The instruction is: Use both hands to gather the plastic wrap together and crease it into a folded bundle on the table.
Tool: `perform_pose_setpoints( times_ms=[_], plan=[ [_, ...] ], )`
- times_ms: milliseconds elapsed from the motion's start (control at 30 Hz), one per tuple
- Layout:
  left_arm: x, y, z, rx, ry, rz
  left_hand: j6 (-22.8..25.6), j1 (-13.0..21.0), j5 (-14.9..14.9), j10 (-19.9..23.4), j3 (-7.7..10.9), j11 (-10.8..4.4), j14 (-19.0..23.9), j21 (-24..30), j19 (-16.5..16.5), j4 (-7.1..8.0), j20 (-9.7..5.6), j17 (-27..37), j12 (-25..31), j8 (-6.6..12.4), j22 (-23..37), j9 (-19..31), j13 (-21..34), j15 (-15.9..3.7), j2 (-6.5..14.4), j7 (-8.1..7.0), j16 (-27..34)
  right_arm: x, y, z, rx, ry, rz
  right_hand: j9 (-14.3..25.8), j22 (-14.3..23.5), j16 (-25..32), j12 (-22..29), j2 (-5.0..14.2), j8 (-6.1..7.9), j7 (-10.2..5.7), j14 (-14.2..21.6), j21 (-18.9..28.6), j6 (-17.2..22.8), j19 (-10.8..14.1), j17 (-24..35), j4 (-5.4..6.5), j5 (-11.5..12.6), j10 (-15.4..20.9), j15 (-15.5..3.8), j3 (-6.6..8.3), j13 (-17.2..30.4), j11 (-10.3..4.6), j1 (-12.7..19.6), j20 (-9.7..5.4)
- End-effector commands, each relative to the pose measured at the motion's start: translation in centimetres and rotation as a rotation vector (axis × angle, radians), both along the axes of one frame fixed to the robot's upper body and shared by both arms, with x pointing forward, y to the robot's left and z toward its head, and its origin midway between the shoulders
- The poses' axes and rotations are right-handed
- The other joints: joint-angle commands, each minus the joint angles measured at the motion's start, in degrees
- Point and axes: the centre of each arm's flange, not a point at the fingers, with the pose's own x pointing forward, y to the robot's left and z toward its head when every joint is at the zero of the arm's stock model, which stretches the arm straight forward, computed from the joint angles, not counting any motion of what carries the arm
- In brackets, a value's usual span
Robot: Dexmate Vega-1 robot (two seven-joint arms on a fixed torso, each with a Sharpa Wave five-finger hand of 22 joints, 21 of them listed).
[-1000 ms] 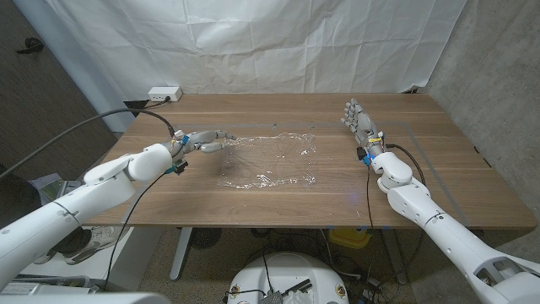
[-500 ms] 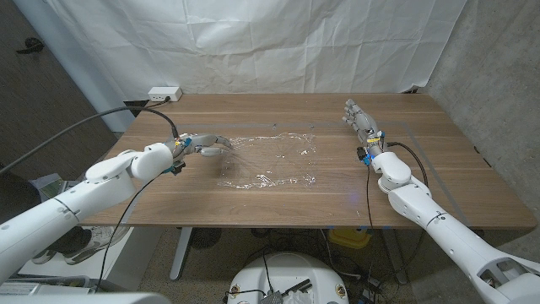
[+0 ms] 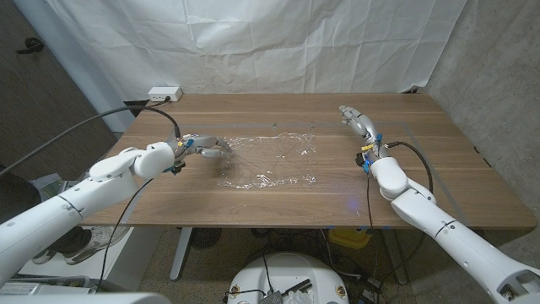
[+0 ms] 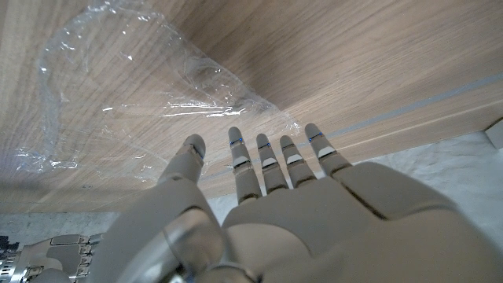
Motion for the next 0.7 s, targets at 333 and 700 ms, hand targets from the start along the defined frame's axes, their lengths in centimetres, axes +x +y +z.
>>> perform_pose_setpoints(
  times_ms=[333,700],
  plan=[
    [0.3,-0.5,-0.6,0.056,0.021,0.005,1.4,-0.6,0.1,1.7,0.02,0.08,0.8,0.4,0.5,0.58,0.3,0.4,0.5,0.06,0.1,0.3,0.3,-1.33,-0.3,0.3,-0.3,-3.6,3.0,-1.5,-0.33,-0.106,-0.361,0.2,0.6,4.5,1.2,-1.12,0.57,0.34,9.0,2.9,5.8,8.4,2.4,-0.24,-0.3,6.1,-2.37,0.63,0.2,-0.47,1.7,-1.03],
    [0.7,-0.5,-1.0,0.065,0.037,0.011,2.1,-1.1,0.2,2.2,-0.04,0.23,0.8,0.4,0.7,0.83,0.19,0.4,0.5,-0.09,0.1,0.3,0.3,-1.45,-0.2,0.41,-0.4,-5.2,4.0,-1.7,-0.517,-0.121,-0.472,0.4,0.8,7.7,2.2,-3.4,1.76,0.99,14.4,4.1,11.5,11.7,4.5,-1.07,-0.3,11.1,-3.93,-0.69,0.5,-0.46,2.0,-0.79]
  ],
)
